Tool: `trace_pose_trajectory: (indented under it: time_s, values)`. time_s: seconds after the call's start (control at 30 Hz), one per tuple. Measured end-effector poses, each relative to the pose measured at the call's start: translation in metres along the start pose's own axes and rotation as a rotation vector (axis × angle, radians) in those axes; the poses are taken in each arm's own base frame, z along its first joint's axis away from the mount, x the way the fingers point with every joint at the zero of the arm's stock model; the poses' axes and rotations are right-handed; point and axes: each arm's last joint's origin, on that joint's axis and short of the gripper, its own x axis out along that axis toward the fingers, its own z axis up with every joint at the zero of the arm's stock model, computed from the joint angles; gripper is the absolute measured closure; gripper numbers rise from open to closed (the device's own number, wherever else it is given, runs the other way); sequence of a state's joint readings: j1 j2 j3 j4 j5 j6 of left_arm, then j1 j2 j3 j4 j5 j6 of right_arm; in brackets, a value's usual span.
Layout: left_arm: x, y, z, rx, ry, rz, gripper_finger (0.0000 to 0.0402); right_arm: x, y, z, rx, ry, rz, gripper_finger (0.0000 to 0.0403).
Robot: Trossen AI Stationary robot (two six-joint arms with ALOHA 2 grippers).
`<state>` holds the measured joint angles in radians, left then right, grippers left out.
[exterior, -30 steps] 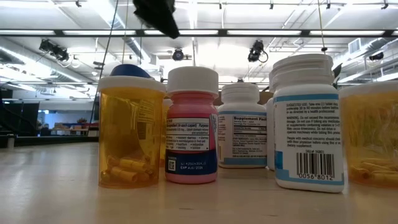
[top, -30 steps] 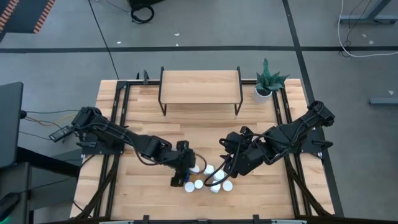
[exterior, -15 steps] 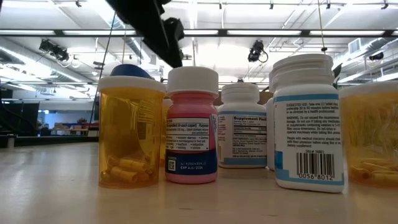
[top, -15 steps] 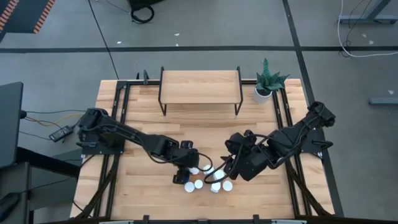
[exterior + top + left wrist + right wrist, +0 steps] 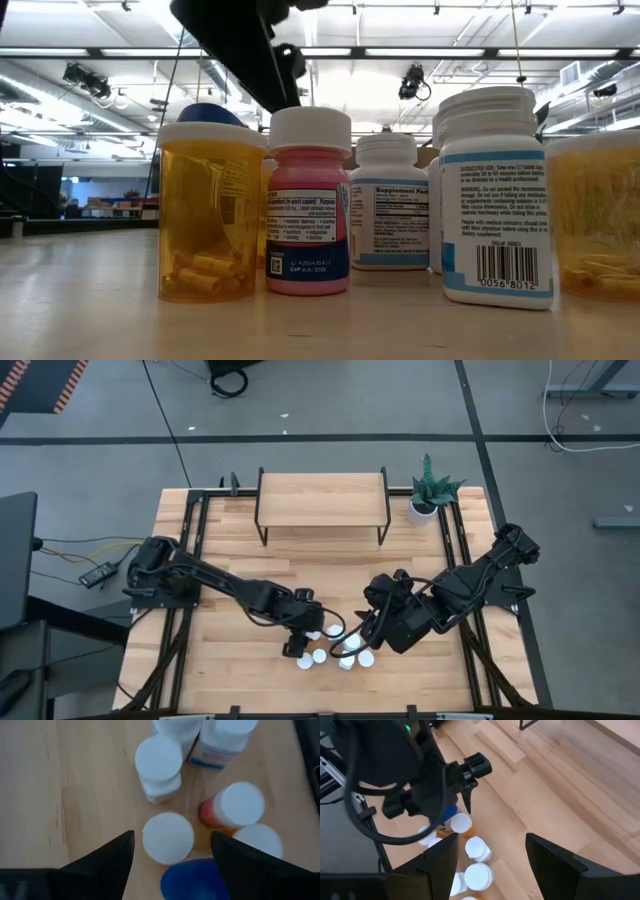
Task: Pick and place medicine bottles onto shelf by color
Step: Put the top orange bottle on the shelf
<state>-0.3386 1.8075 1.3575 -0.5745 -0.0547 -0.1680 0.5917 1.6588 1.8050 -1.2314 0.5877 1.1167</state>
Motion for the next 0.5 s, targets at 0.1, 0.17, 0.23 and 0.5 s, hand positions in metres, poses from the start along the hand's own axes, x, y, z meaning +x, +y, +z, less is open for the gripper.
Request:
trace_pose_trajectory:
  time_s: [0.1, 0.17, 0.23, 0.5]
  values:
    - [0.009, -0.001, 0.0, -0.003, 0.01, -0.01, 0.0131, 0.0, 0.0, 0.0, 0.003, 0.0, 0.001, 0.0164]
    - [0.017, -0.001, -0.003, -0.002, 0.039, -0.007, 0.0131, 0.0, 0.0, 0.0, 0.009, -0.001, 0.002, 0.0164]
    - [0.022, -0.001, -0.005, -0.004, 0.051, -0.006, 0.0131, 0.0, 0.0, 0.0, 0.01, -0.001, 0.002, 0.0164]
    - [0.022, 0.0, -0.002, -0.018, 0.027, 0.0, 0.0134, 0.0, 0.0, 0.0, 0.011, -0.002, 0.003, 0.0164]
